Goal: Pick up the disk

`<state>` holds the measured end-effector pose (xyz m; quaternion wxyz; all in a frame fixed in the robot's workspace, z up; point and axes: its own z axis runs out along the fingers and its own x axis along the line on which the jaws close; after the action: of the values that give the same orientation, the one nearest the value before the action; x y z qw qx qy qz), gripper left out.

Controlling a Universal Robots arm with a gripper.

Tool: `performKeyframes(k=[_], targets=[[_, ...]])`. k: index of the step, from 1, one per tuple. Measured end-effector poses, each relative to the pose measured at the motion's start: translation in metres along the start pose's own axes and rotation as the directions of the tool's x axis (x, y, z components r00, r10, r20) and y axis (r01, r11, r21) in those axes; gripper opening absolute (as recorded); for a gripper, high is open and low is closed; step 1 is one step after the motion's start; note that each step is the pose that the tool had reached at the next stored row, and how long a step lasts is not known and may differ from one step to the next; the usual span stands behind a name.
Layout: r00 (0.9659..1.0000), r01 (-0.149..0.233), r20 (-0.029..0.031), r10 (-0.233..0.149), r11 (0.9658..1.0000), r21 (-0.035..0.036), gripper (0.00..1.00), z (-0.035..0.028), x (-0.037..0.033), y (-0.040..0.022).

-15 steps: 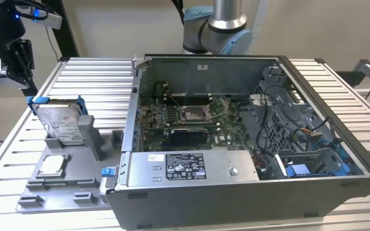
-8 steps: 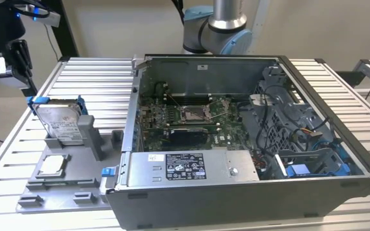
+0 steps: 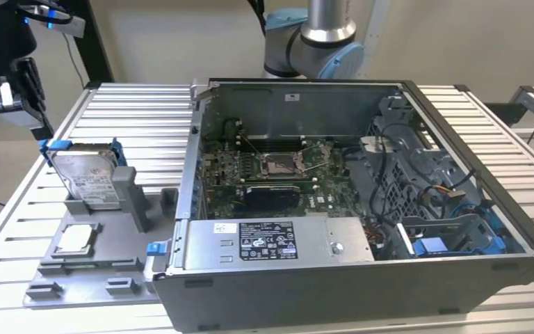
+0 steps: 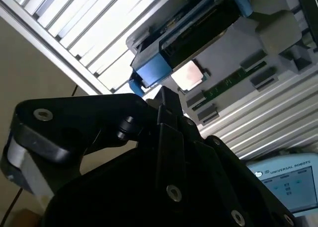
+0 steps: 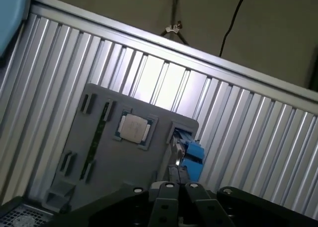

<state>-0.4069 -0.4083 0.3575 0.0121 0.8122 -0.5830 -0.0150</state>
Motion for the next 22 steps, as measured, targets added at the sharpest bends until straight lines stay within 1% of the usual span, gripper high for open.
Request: performKeyframes(k=[2, 4, 7, 9, 11, 13, 15, 18, 19, 20, 22], targets=[[0.9998, -0.019, 0.0015, 0.019, 0.9998, 0.0004, 0.0, 0.0001, 0.0, -0.0001], [0.9989, -0.048, 0.0027, 0.048, 0.9989, 0.0006, 0.0, 0.0004, 0.0001, -0.0001], [0.9958, -0.092, 0.0044, 0.092, 0.9958, 0.0011, 0.0, 0.0009, 0.0001, -0.0002], [0.9923, -0.123, 0.0056, 0.123, 0.9924, 0.0013, 0.0, 0.0013, 0.0001, -0.0002], [0.988, -0.154, 0.0069, 0.154, 0.988, 0.0015, 0.0, 0.0017, 0.0001, -0.0002], [0.9827, -0.185, 0.008, 0.185, 0.9828, 0.0016, 0.0, 0.0022, 0.0001, -0.0002], [0.9767, -0.215, 0.0092, 0.214, 0.9767, 0.0016, 0.0, 0.0026, 0.0001, -0.0002], [0.9686, -0.249, 0.0106, 0.249, 0.9686, 0.0018, 0.0, 0.0032, 0.0002, -0.0005], [0.9669, -0.255, 0.0108, 0.255, 0.9669, 0.0019, 0.0, 0.0033, 0.0004, -0.0012], [0.9662, -0.257, 0.011, 0.257, 0.9663, 0.0019, 0.0, 0.0032, 0.0009, -0.0027], [0.9662, -0.258, 0.0109, 0.258, 0.9662, 0.0018, 0.0, 0.003, 0.0019, -0.0068]])
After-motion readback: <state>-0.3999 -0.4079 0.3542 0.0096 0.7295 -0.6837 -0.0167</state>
